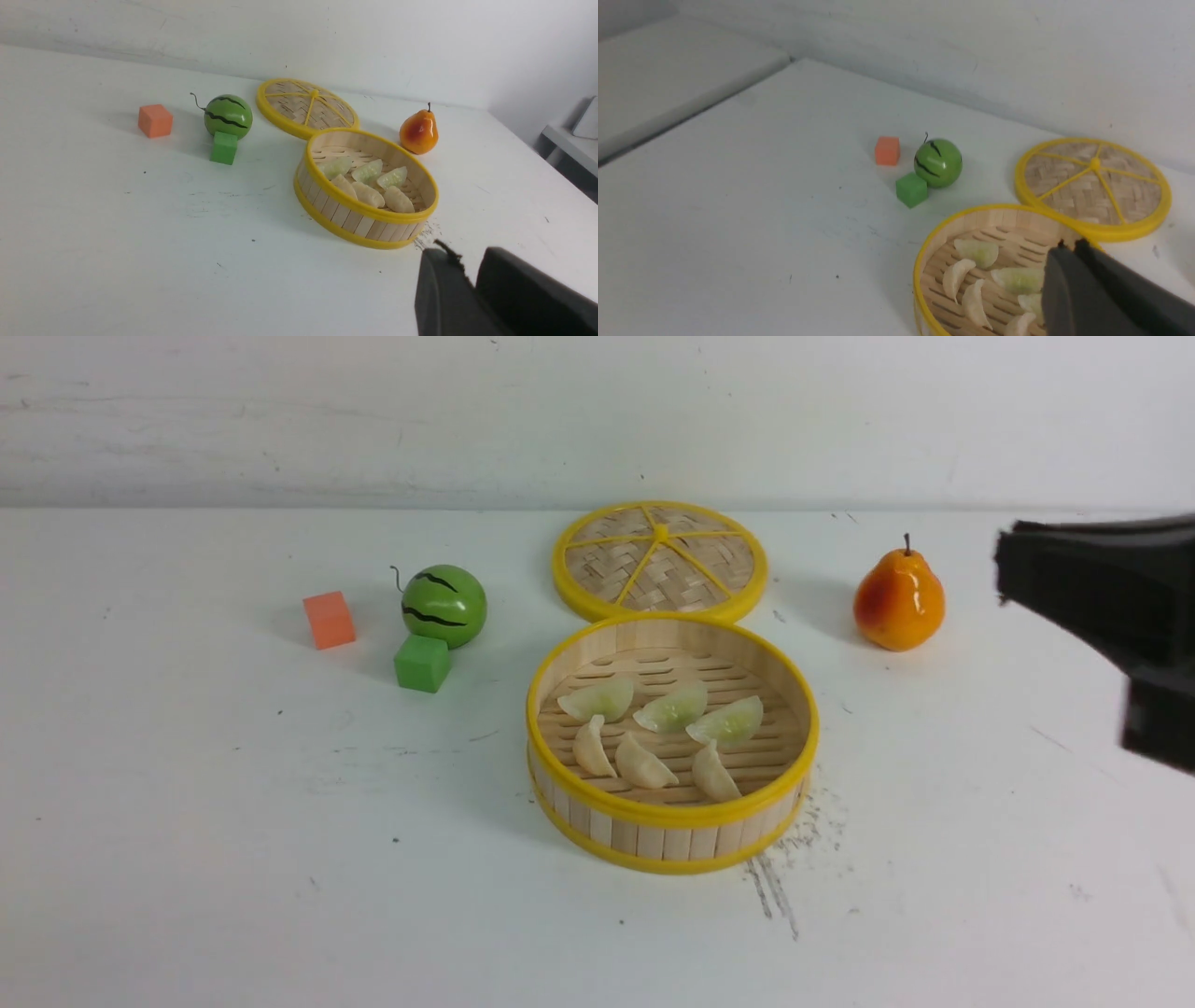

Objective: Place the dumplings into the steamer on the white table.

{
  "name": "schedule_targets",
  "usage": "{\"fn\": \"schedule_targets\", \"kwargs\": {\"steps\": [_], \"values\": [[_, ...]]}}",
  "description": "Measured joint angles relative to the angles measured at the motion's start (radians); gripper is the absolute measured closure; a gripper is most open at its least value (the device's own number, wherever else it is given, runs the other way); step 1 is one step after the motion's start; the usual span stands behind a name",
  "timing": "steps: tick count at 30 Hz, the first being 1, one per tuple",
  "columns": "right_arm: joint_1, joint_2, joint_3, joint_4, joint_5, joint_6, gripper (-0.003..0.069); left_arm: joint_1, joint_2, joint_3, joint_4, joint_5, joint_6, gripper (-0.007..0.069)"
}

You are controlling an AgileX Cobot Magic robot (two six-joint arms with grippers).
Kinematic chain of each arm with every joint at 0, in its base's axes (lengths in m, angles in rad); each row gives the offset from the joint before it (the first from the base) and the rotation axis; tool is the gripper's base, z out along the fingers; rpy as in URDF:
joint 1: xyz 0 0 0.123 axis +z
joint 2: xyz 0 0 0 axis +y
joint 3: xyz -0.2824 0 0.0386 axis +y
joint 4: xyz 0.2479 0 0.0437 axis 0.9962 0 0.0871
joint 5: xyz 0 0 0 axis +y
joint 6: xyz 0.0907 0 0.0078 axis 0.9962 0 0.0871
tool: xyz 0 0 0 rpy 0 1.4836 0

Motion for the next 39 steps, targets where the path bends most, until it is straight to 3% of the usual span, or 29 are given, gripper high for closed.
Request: {"fn": "schedule_targets", "kwargs": {"steps": [7, 17, 33, 39], "values": [[0.000, -0.200, 0.106, -0.005, -0.038, -0.001, 0.0673, 0.000, 0.000, 0.106, 0.000, -0.009, 0.000, 0.0510], [0.000, -0.264, 0.114, -0.063, -0.026, -0.001, 0.0666, 0.000, 0.003, 0.274, 0.000, -0.047, 0.000, 0.0498], [0.000, -0.264, 0.115, -0.063, -0.012, -0.001, 0.0659, 0.000, 0.007, 0.284, 0.000, -0.084, 0.000, 0.0488], [0.000, -0.304, 0.224, -0.061, -0.125, -0.001, 0.0657, 0.000, 0.007, 0.284, 0.000, -0.084, 0.000, 0.0480]]}}
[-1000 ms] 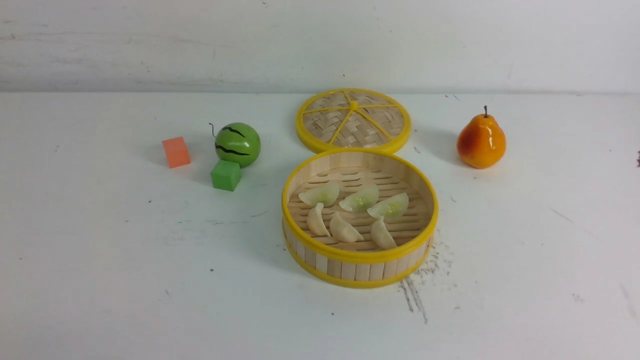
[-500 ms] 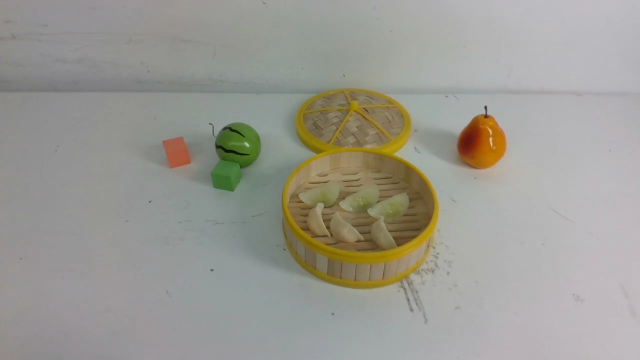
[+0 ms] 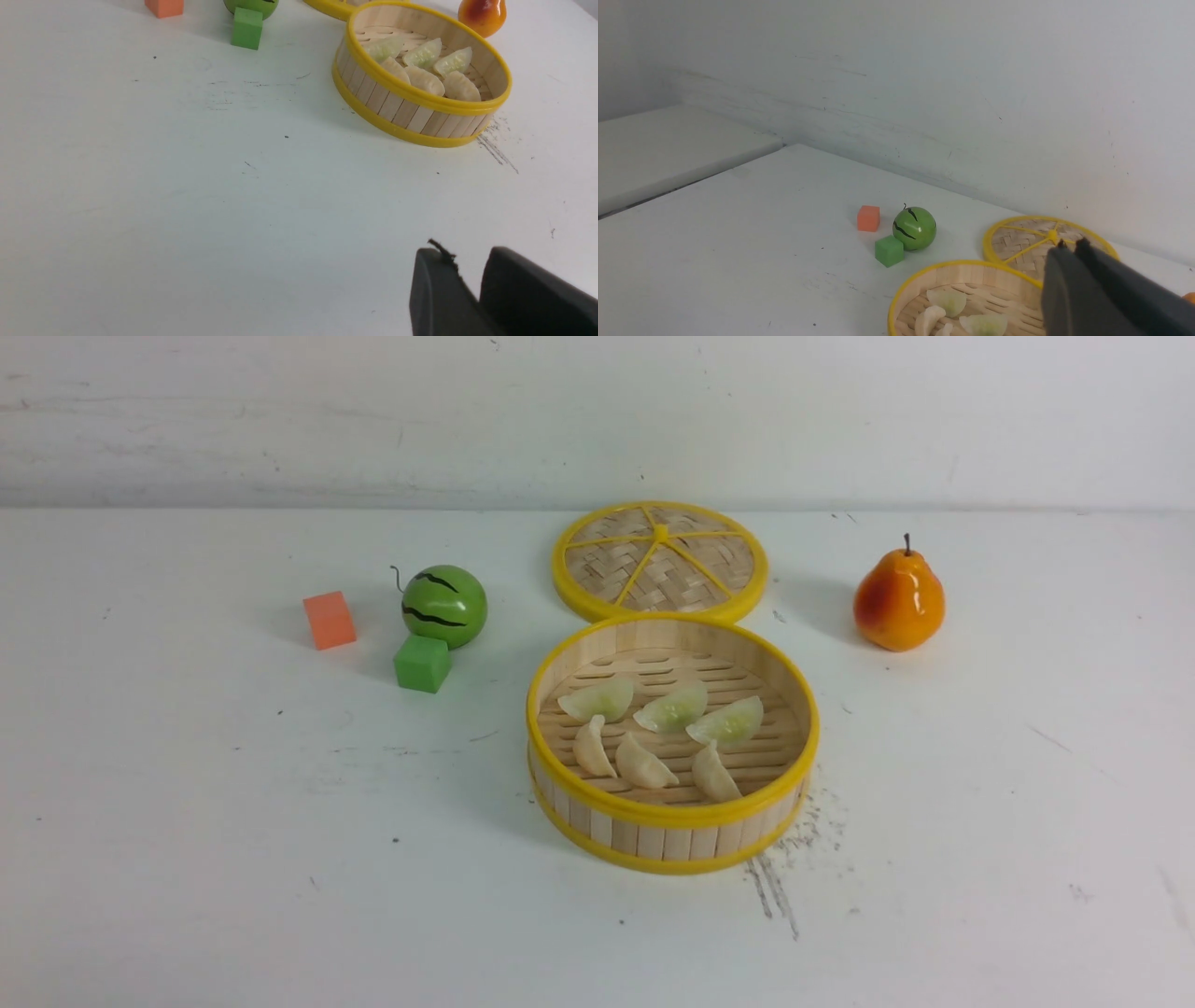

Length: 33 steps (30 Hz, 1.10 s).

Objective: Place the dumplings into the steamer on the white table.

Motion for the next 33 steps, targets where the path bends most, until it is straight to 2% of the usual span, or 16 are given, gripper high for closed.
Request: {"fn": "schedule_targets", "kwargs": {"steps": [3, 5, 9, 10, 13, 17, 24, 33], "values": [[-0.010, -0.069, 0.120, 0.008, -0.101, 0.000, 0.0658, 0.000, 0.000, 0.000, 0.000, 0.000, 0.000, 0.0477], [-0.051, -0.131, 0.222, 0.009, -0.179, 0.000, 0.0664, 0.000, 0.000, 0.000, 0.000, 0.000, 0.000, 0.0476], [-0.187, -0.239, 0.401, 0.009, -0.276, 0.000, 0.0677, 0.000, 0.000, 0.000, 0.000, 0.000, 0.000, 0.0475], [-0.261, -0.279, 0.468, 0.009, -0.298, 0.000, 0.0679, 0.000, 0.000, 0.001, 0.000, -0.001, 0.000, 0.0475], [-0.429, -0.350, 0.591, -0.002, -0.290, 0.002, 0.0679, 0.000, 0.000, 0.001, 0.000, -0.001, 0.000, 0.0471], [-0.551, -0.443, 0.637, -0.076, -0.145, 0.068, 0.0679, 0.000, 0.000, 0.001, 0.000, -0.001, 0.000, 0.0470], [-0.600, -0.479, 0.636, -0.190, 0.169, 0.188, 0.0679, 0.000, 0.001, 0.001, 0.000, -0.002, 0.000, 0.0459], [-0.600, -0.480, 0.631, -0.208, 0.193, 0.206, 0.0679, 0.000, 0.001, 0.001, 0.000, -0.003, 0.000, 0.0449]]}}
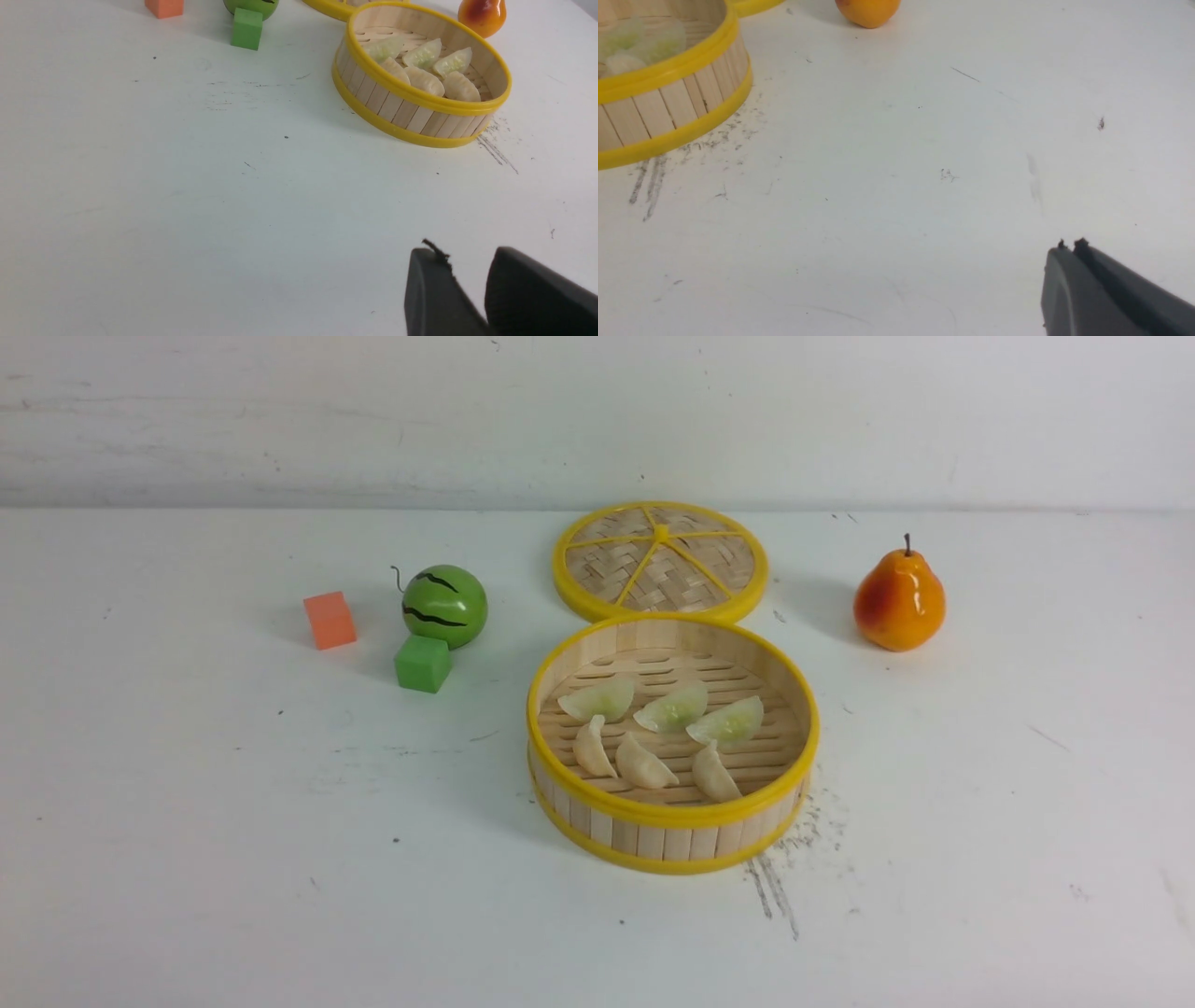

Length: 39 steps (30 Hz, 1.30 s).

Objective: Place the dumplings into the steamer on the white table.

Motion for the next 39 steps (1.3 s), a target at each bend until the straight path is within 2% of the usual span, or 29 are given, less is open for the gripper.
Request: {"fn": "schedule_targets", "kwargs": {"steps": [34, 37, 39], "values": [[0.000, 0.000, -0.001, -0.001, 0.004, 0.000, 0.0657, 0.000, 0.000, 0.002, 0.000, -0.006, 0.000, 0.0412], [0.000, 0.000, -0.001, -0.001, 0.004, 0.000, 0.0657, 0.002, 0.000, 0.025, 0.001, -0.075, -0.001, 0.0437], [0.000, 0.000, -0.001, -0.001, 0.004, 0.000, 0.0655, 0.031, 0.000, 0.048, 0.012, -0.183, -0.001, 0.0519]]}}
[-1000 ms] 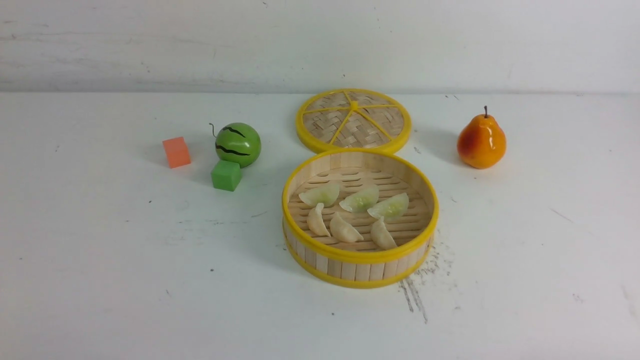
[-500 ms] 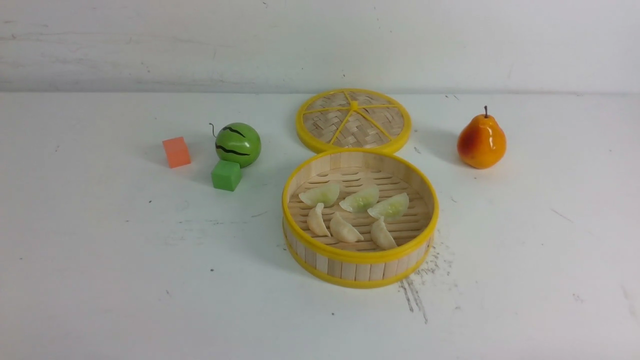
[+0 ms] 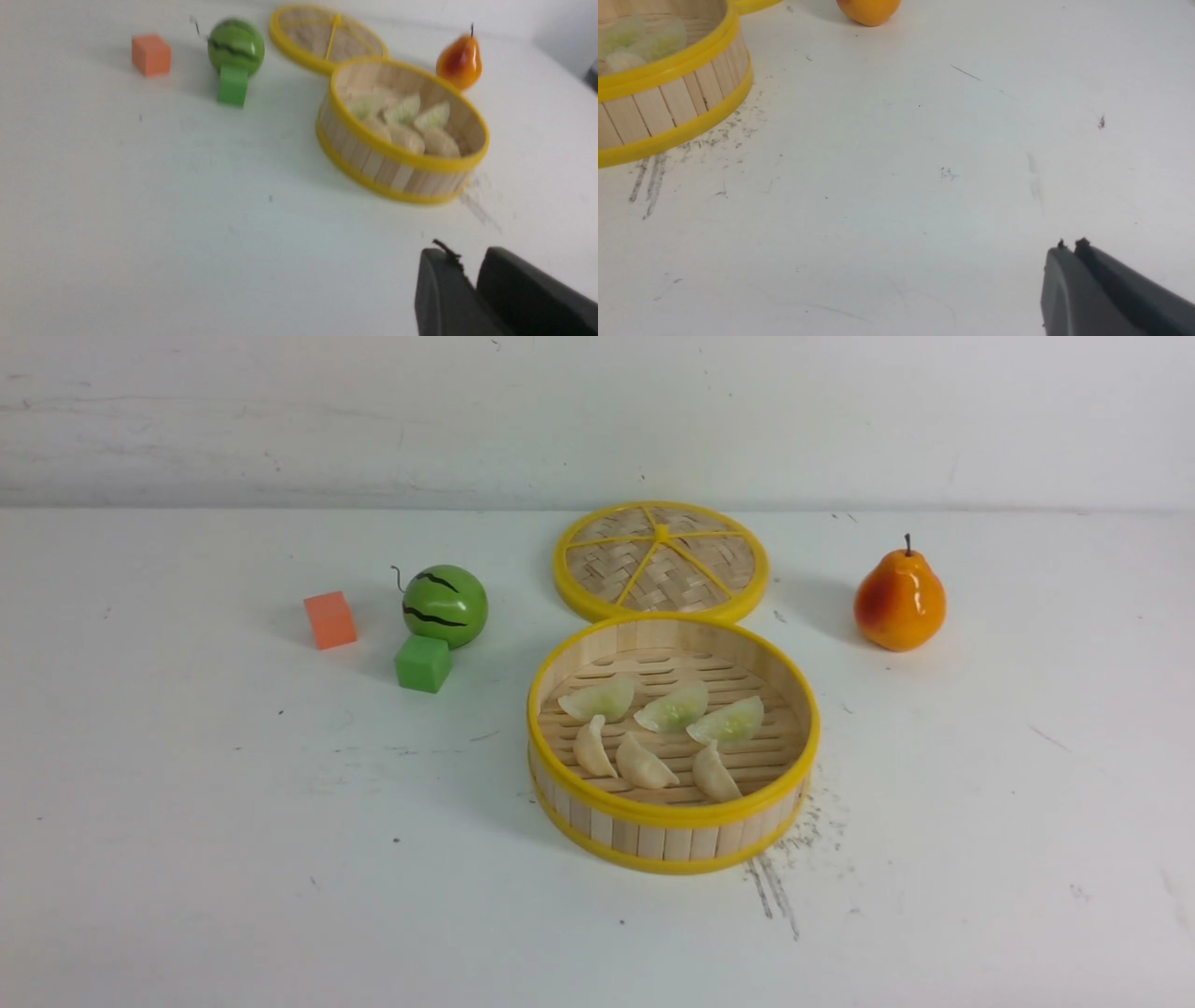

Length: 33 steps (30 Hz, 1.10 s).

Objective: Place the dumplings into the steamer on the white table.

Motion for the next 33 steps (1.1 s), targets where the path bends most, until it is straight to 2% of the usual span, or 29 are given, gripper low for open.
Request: {"fn": "schedule_targets", "kwargs": {"steps": [2, 3, 6, 13, 17, 20, 27, 33], "values": [[0.000, 0.000, 0.000, 0.000, 0.000, 0.000, 0.0655, 0.055, 0.000, 0.029, 0.007, -0.108, 0.010, 0.0611], [0.000, 0.000, 0.000, 0.000, 0.000, 0.000, 0.0654, 0.075, 0.000, 0.043, 0.011, -0.146, 0.022, 0.0630], [0.000, 0.000, 0.000, 0.000, 0.000, 0.000, 0.0651, 0.205, 0.000, 0.106, 0.003, -0.258, 0.061, 0.0638], [0.000, 0.000, 0.000, 0.000, 0.000, 0.000, 0.0647, 0.532, 0.001, 0.285, -0.144, -0.506, 0.077, 0.0638], [0.000, 0.000, 0.000, 0.000, 0.000, 0.000, 0.0647, 0.588, -0.001, 0.359, -0.149, -0.567, 0.077, 0.0638], [0.000, 0.000, 0.000, 0.000, 0.000, 0.000, 0.0647, 0.592, -0.037, 0.432, -0.145, -0.571, 0.099, 0.0638], [0.000, 0.000, 0.000, 0.000, 0.000, 0.000, 0.0639, 0.592, -0.043, 0.454, -0.197, -0.395, 0.234, 0.0638], [0.000, 0.000, 0.000, 0.000, 0.000, 0.000, 0.0633, 0.592, -0.043, 0.456, -0.198, -0.340, 0.259, 0.0638]]}}
